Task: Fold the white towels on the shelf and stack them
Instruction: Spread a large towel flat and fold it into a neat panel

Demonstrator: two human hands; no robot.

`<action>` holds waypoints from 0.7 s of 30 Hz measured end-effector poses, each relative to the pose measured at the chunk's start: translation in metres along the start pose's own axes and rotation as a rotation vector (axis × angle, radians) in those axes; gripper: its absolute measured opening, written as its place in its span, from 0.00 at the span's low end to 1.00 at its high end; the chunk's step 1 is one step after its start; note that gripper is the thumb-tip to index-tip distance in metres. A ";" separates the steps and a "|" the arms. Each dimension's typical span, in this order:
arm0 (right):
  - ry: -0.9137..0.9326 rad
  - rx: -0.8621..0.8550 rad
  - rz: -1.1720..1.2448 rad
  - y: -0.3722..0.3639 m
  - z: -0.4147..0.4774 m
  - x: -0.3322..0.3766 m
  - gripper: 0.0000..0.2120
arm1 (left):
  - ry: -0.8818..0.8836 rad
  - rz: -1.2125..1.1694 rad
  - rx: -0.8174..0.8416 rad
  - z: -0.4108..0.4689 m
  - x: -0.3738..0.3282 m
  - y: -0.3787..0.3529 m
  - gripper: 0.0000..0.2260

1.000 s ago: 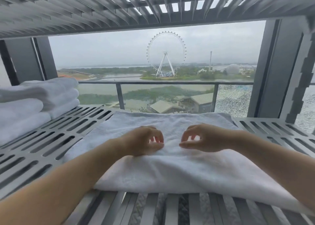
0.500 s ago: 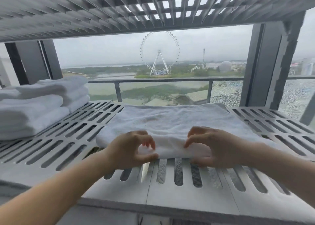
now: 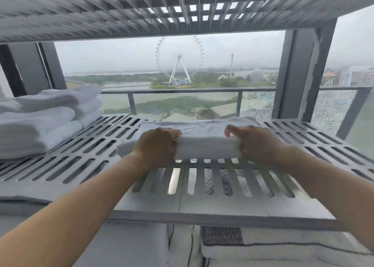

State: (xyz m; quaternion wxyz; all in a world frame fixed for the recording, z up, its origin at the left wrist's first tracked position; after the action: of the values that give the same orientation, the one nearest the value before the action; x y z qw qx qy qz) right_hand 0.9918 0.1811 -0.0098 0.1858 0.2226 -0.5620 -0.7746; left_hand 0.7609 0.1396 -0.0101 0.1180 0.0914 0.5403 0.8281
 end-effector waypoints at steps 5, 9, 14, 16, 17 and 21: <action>0.087 0.036 0.124 0.019 0.039 -0.030 0.22 | 0.041 0.005 -0.067 0.039 0.015 0.011 0.04; 0.127 -0.002 -0.067 0.002 0.089 -0.054 0.20 | 0.089 0.091 -0.061 0.083 0.037 -0.008 0.10; 0.191 -0.013 -0.225 -0.042 0.130 -0.068 0.18 | 0.057 0.036 -0.001 0.124 0.038 -0.053 0.09; 0.232 -0.060 0.006 -0.048 0.129 -0.072 0.12 | -0.025 -0.090 0.040 0.125 0.024 -0.068 0.07; 0.259 -0.073 0.137 -0.051 0.125 -0.075 0.10 | -0.075 -0.138 0.065 0.121 0.018 -0.074 0.10; 0.368 -0.032 0.424 -0.065 0.093 -0.078 0.17 | -0.234 -0.116 0.120 0.102 0.002 -0.080 0.20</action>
State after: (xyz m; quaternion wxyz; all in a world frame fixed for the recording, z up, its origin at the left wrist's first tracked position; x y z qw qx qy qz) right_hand 1.0022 0.3159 -0.0359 0.4463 0.2341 -0.5404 -0.6737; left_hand 0.7949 0.2600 -0.0426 0.2221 0.1629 0.5756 0.7699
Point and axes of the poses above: each hand's wrist, its own z-axis towards the middle knuckle, its own y-axis out of the back of the hand, x = y × z, the point moved 4 cm from there along z, towards the middle knuckle, and after that the axes turned 8 degrees about x, right-handed, at the moved point
